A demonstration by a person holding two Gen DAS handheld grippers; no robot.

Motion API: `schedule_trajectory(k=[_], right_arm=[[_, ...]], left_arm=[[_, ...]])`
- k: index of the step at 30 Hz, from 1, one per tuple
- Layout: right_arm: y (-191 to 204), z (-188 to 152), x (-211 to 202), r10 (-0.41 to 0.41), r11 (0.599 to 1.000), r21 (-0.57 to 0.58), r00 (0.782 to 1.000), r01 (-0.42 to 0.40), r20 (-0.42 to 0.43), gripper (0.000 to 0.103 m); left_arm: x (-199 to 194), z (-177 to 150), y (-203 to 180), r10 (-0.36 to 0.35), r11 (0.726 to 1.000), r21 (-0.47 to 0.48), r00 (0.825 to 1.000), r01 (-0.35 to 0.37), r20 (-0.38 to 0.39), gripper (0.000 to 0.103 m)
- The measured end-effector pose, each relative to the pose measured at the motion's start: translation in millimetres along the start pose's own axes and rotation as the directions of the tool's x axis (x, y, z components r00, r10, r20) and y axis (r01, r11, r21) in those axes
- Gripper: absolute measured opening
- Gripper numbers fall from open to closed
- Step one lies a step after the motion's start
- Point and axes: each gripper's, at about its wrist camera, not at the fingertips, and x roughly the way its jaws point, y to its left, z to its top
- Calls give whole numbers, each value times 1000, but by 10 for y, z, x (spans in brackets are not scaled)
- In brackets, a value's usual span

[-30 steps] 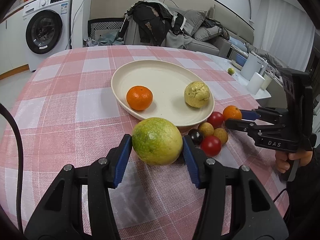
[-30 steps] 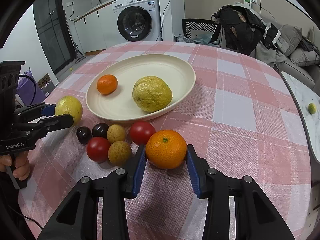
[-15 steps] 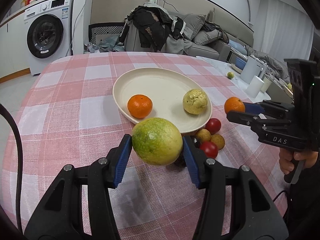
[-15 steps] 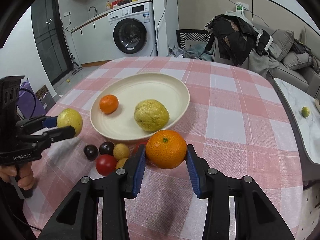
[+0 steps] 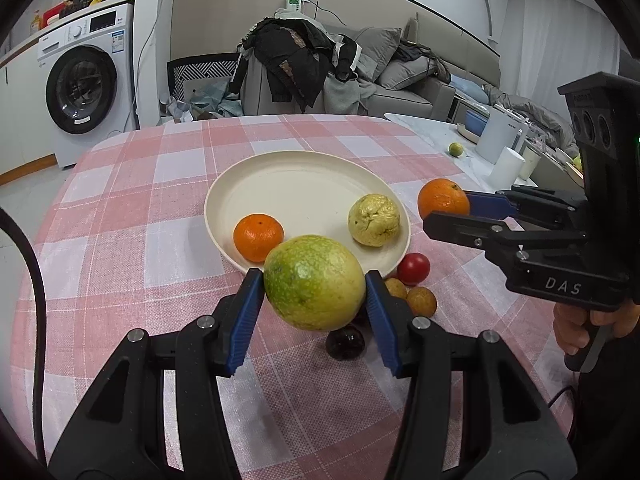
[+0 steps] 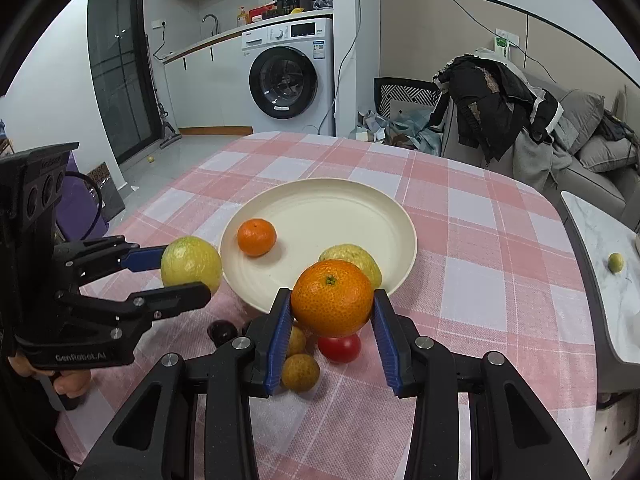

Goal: Organize fruits
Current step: 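Lift the pomelo and orange and lower both onto the cream plate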

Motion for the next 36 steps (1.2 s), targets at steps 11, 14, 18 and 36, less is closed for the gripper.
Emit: schedule_trajectory(k=[11, 14, 18, 36], right_arm=[[-62, 62, 140, 65, 997, 40, 998, -65, 10, 40], [-31, 51, 209, 77, 996, 34, 997, -76, -12, 40], [51, 30, 333, 86, 996, 23, 995, -85, -44, 40], [49, 112, 655, 76, 997, 16, 992, -75, -103, 40]], left_arm=[[229, 78, 86, 16, 1000, -8, 999, -16, -28, 49], [297, 96, 112, 11, 1000, -11, 999, -12, -34, 49], [358, 133, 107, 14, 1000, 0, 999, -14, -43, 49], [572, 148, 100, 15, 1000, 26, 997, -13, -78, 45]])
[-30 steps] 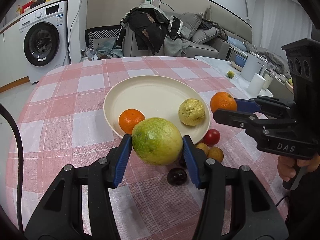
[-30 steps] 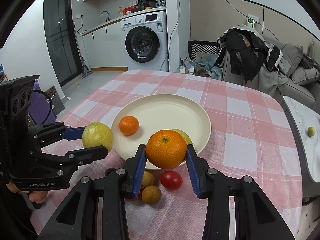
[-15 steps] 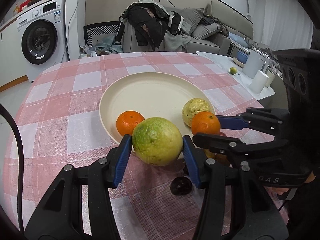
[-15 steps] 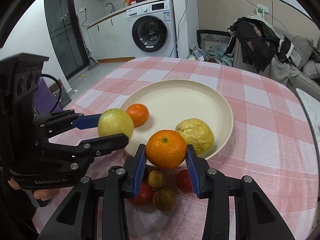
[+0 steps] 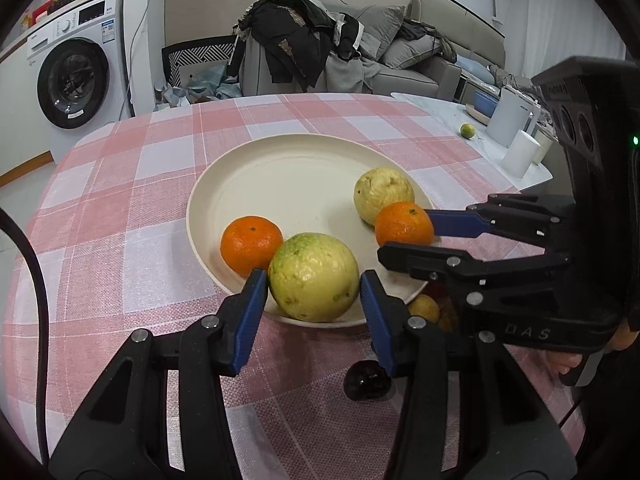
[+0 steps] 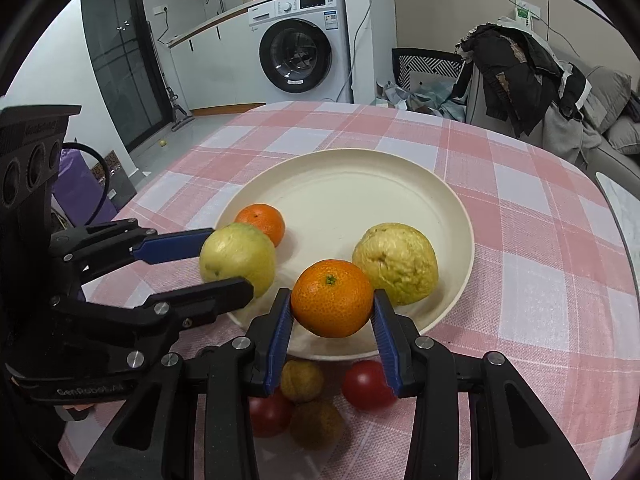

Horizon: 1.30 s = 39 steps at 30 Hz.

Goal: Organize fruits
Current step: 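Lift the pomelo and orange and lower both onto the cream plate, then open the left tool to release the pomelo while the right tool releases the orange, then withdraw both open tools from the plate toward the remaining small fruits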

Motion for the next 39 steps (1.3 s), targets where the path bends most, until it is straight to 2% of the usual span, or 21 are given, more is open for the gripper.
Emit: schedule_trajectory(k=[11, 18, 23, 25, 29, 30, 33, 35, 39], right_arm=[[-168, 13, 72, -13, 999, 40, 1000, 13, -7, 41], [-173, -8, 16, -28, 999, 45, 1000, 28, 11, 42], [-207, -55, -160, -23, 998, 58, 999, 21, 37, 58], [-218, -95, -252, -28, 998, 62, 998, 24, 52, 79], [-252, -185, -415, -33, 996, 82, 997, 28, 64, 94], [-258, -203, -445, -44, 996, 85, 997, 39, 63, 100], [-259, -284, -502, -65, 994, 90, 997, 60, 45, 102], [-254, -339, -522, -51, 995, 84, 998, 47, 46, 102], [-238, -409, -493, -58, 997, 60, 998, 56, 27, 102]], left_arm=[[15, 7, -1, 7, 1000, -10, 1000, -7, 6, 45], [-166, -19, 22, 22, 999, -34, 999, -20, 34, 47], [-414, -105, -27, 99, 995, -25, 992, -98, 83, 74], [-504, -138, -30, 105, 994, -22, 990, -103, 92, 84], [-638, -214, -46, 134, 991, -17, 985, -133, 105, 88], [-661, -238, -46, 134, 991, -18, 985, -133, 108, 89], [-723, -311, -22, 111, 994, -33, 986, -108, 123, 98], [-731, -314, 7, 91, 995, -41, 988, -86, 123, 98], [-761, -321, 70, 102, 994, -60, 986, -94, 133, 99]])
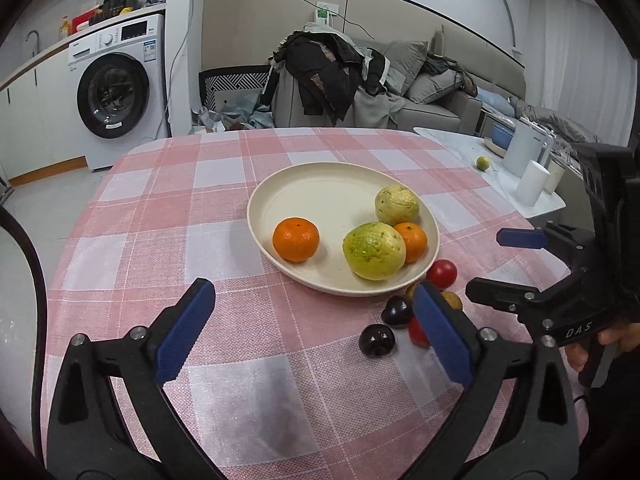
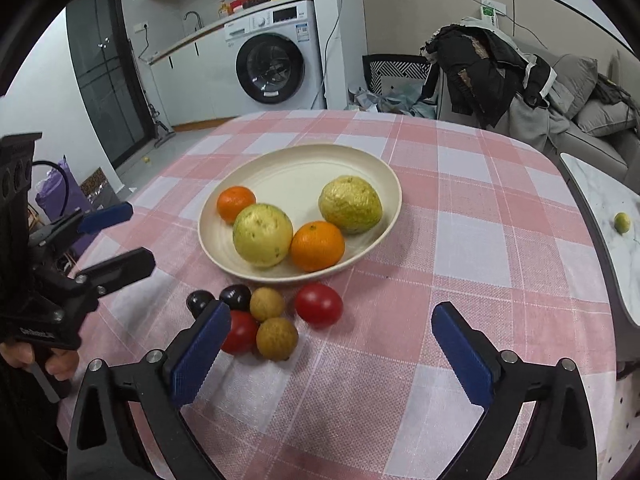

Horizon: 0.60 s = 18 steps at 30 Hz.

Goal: Organize fruits
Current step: 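Withdraw both open tools from the plate toward the remaining small fruits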

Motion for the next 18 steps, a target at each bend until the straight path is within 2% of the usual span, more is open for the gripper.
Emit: schedule_trajectory(k=[6, 18], right_arm=[[-7, -21, 21, -12, 1000, -6, 1000, 12, 2, 103], [21, -149, 168, -44, 997, -66, 997, 39, -70, 103]], left_arm=[[31, -4, 32, -3, 1000, -9, 1000, 3, -9, 101], [186, -89, -130, -3, 996, 85, 996, 11, -89, 101]])
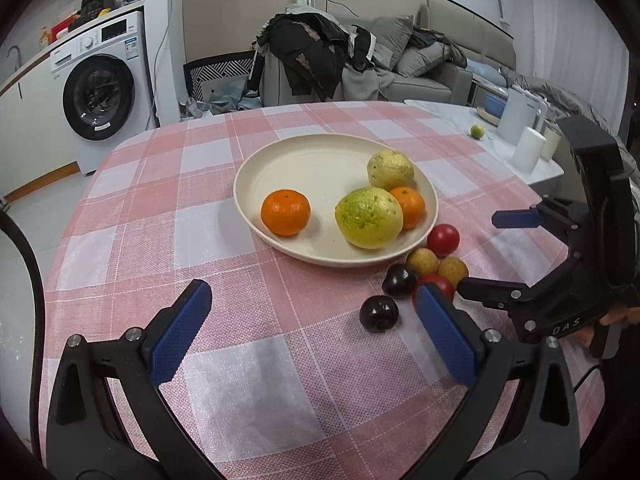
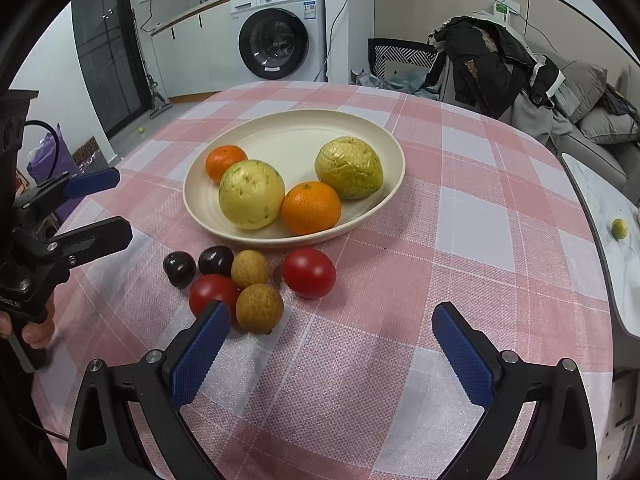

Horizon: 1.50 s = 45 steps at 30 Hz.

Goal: Organize fruits
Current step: 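Withdraw both open tools from the plate toward the remaining small fruits, then move the left tool to a dark plum while the right tool approaches a brown round fruit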

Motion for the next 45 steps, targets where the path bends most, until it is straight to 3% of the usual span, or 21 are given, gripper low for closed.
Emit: schedule_trajectory(k=[18, 26, 28, 38, 40, 45], right_arm=[[85, -42, 154, -32, 999, -14, 998, 32, -46, 103], [137, -61, 185, -23, 999, -38, 998, 20, -63, 102], [153, -67, 194, -15, 999, -44, 998, 12, -65, 96], [255, -83, 157, 32, 996, -79, 998, -36, -51, 69], [269, -82, 139, 39, 995, -87, 998, -43, -44, 55], [318, -97, 108, 49, 994, -98, 998, -52, -37, 45]], left_arm=[[323, -128, -67, -45, 999, 8, 988, 47, -148, 101], [386, -154, -118, -75, 997, 16, 984, 78, -162, 95], [391, -154, -104, -79, 997, 8, 984, 81, -162, 90], [430, -127, -47, -97, 995, -18, 983, 96, -154, 80], [434, -121, -56, -98, 995, -14, 983, 97, -153, 78], [454, -98, -92, -96, 995, 2, 983, 98, -154, 72]])
